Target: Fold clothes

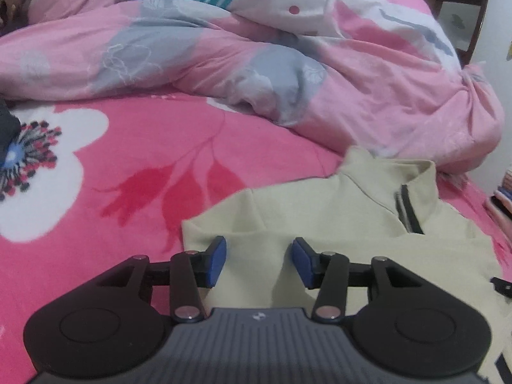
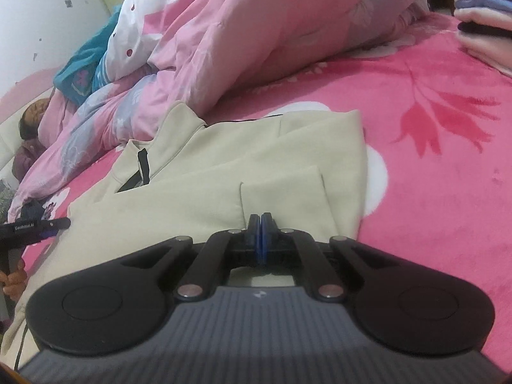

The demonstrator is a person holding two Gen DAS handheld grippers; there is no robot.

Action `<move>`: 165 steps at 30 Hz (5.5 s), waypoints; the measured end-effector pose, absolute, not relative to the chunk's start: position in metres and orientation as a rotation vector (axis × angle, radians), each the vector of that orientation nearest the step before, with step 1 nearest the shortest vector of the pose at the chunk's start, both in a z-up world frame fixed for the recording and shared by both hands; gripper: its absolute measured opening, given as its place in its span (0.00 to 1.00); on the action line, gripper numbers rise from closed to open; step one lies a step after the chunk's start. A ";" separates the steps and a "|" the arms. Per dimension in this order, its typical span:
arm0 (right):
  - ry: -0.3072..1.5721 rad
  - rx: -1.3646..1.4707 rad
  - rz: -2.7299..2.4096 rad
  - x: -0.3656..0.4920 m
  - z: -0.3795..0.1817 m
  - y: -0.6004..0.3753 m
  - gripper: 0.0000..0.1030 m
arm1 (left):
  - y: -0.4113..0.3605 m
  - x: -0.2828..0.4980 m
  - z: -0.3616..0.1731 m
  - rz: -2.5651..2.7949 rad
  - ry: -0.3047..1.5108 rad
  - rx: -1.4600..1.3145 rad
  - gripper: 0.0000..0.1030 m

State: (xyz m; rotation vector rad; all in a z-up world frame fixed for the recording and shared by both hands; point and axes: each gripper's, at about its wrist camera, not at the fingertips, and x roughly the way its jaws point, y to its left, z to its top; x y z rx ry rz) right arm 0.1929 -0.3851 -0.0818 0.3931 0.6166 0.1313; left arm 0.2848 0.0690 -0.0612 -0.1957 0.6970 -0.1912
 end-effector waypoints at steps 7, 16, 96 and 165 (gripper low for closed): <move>0.613 0.434 0.146 0.193 -0.086 -0.390 0.00 | 0.074 0.304 -0.045 -0.035 0.694 -0.226 0.45; 0.611 0.474 0.163 0.194 -0.088 -0.395 0.00 | 0.065 0.191 0.019 -0.150 0.654 0.014 0.47; 0.615 -0.141 0.220 -0.127 -0.059 -0.213 0.35 | -0.010 -0.025 -0.040 -0.282 0.892 0.039 0.94; 0.610 -0.030 0.092 -0.023 -0.071 -0.235 0.58 | -0.030 -0.004 -0.045 -0.187 0.899 0.056 1.00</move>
